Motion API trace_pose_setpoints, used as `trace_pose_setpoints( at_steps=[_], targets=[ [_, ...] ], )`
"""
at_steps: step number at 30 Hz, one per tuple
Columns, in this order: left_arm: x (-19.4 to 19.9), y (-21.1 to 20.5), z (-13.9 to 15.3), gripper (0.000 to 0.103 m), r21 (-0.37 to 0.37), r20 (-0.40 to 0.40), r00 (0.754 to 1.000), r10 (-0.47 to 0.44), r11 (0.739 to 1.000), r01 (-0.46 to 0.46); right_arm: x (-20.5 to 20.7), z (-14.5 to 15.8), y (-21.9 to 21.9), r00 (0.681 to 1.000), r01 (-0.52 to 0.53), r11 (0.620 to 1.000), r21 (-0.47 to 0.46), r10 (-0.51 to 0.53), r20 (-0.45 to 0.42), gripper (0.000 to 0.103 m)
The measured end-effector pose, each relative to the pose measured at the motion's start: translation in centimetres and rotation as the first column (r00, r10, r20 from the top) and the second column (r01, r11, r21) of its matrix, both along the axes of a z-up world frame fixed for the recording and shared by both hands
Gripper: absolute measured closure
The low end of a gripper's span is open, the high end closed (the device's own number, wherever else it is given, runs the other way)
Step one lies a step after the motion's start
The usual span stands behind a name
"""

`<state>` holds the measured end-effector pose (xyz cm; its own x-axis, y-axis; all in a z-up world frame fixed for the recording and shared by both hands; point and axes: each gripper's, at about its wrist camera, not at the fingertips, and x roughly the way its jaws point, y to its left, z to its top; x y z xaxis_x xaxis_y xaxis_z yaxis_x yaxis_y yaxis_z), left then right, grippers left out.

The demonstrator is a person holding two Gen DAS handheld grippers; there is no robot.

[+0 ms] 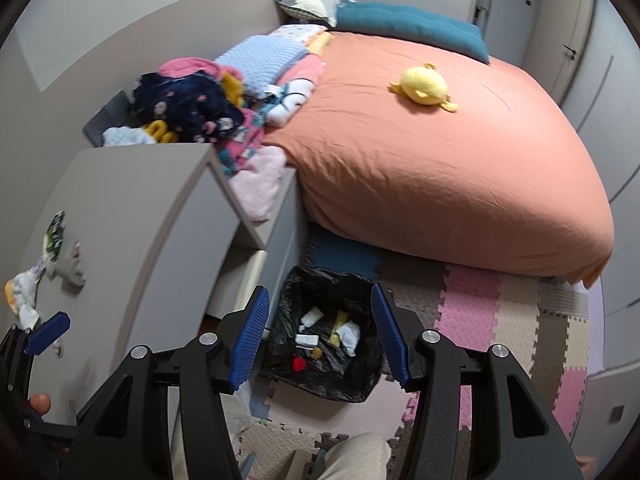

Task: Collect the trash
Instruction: 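Move both open tools back over the table items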

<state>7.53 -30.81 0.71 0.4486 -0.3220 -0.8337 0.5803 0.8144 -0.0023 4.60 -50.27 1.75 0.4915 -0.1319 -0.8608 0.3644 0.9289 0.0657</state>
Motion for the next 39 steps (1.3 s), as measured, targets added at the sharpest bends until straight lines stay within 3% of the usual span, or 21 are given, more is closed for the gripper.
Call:
trace_pose_setpoints(
  at_steps=[20,30,39],
  targets=[
    [0.5,13.1,0.4,0.007,-0.016,0.025,0.972,0.232,0.973,-0.232,2.0,1.0,11.9,0.976,-0.215,0.977,-0.012,0.215,0.040,0.044],
    [2.2,21.1,0.0,0.007,-0.033,-0.033,0.925,0.380,0.924,-0.381,3.2,0.5,18.6,0.942,-0.334,0.942,-0.007,0.334,0.037,0.044],
    [3.5,26.6,0.2,0.007,-0.040,-0.014,0.869,0.495,0.868,-0.495,4.1,-0.4,23.7,0.908,-0.419,0.908,0.000,0.419,0.025,0.044]
  ],
)
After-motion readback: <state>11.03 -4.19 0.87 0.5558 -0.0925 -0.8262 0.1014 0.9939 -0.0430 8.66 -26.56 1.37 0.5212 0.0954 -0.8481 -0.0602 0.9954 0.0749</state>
